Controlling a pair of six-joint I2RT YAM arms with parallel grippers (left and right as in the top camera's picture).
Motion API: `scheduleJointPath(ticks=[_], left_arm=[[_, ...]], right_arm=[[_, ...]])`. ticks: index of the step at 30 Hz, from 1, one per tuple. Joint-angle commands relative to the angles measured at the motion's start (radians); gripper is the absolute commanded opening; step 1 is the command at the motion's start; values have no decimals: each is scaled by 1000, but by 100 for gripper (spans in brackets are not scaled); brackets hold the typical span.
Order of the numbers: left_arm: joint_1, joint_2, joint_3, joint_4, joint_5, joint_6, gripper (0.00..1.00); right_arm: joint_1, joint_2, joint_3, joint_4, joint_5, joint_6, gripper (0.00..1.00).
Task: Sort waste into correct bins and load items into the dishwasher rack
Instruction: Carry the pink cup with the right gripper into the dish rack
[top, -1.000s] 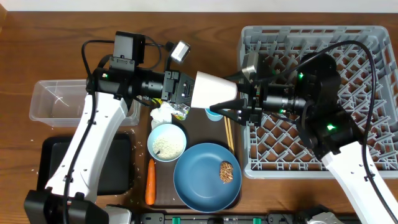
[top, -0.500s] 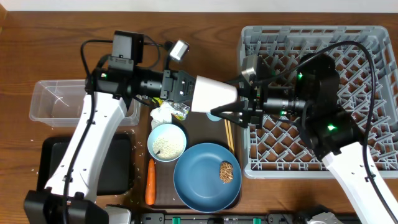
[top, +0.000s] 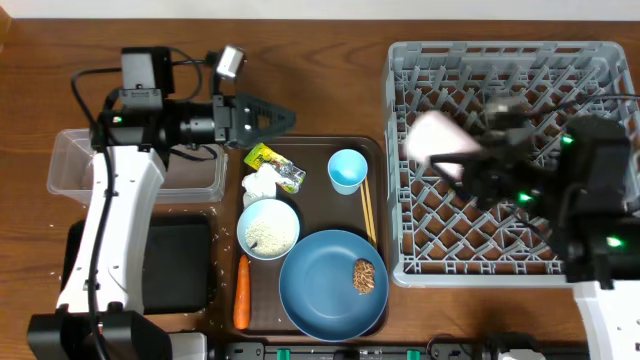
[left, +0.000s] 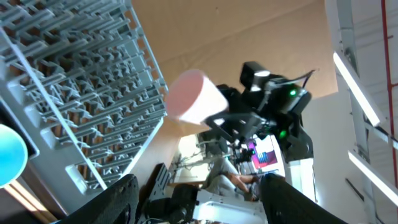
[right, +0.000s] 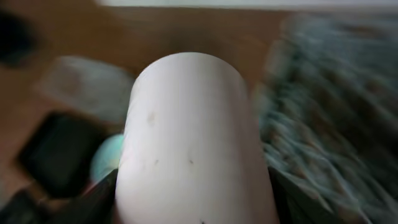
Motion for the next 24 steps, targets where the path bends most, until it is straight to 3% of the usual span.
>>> scheduleJointPath(ticks=[1,6,15,24], left_arm=[[11,-18,11,1,17,-10,64],[11,-18,11,1,17,-10,64],[11,-18,11,0,17,-10,64],[11,-18,11,1,16,-9,64]], right_arm=[[-121,-6,12,-63,221,14,41],[-328,20,12,-134,367,31,42],[-616,143,12,-185,402,129,41],[-658,310,11,-286,399,111,38]])
